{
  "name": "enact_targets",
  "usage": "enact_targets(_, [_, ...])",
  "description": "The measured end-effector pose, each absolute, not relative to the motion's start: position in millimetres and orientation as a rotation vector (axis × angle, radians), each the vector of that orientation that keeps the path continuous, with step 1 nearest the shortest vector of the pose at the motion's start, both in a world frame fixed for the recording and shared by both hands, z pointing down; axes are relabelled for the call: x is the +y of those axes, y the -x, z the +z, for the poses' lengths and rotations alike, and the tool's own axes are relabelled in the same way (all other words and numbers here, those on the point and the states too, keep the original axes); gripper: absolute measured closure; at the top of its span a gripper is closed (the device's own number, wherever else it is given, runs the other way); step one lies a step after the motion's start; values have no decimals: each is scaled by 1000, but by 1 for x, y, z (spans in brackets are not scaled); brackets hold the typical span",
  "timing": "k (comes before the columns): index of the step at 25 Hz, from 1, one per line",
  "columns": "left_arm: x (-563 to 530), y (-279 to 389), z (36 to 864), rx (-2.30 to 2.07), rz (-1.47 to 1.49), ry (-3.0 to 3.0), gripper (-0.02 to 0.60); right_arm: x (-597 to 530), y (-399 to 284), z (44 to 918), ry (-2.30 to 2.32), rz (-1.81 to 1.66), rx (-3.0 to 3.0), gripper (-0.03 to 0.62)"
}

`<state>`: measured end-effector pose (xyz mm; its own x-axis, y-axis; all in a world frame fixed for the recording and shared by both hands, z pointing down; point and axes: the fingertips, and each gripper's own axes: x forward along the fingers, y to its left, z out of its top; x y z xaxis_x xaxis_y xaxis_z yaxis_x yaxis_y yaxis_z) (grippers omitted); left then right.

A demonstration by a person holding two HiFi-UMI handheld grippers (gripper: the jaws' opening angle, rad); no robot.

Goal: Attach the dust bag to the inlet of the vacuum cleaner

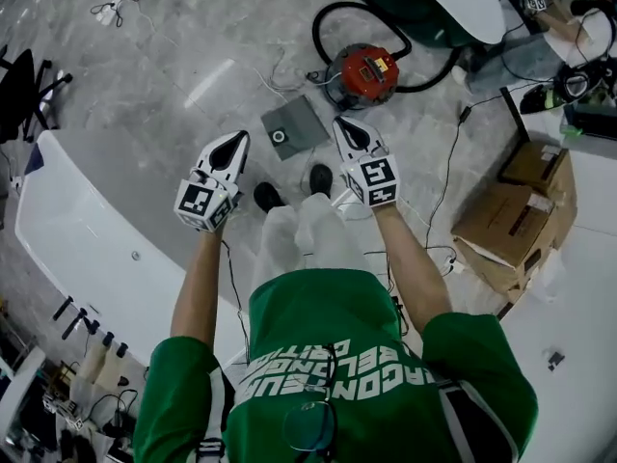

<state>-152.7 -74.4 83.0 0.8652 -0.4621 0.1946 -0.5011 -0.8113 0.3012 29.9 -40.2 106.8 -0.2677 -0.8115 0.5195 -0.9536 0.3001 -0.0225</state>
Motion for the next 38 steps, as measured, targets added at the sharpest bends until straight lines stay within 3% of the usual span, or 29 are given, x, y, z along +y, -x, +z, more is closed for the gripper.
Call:
enact_targets(19, [-76, 134, 314, -728, 301, -2588, 578, -47, -51, 377, -1417, 662, -2192, 588])
enact_targets(38, [-71, 150, 677, -614, 331, -2632, 578, -38, -1, 730, -1328, 662, -2245, 588])
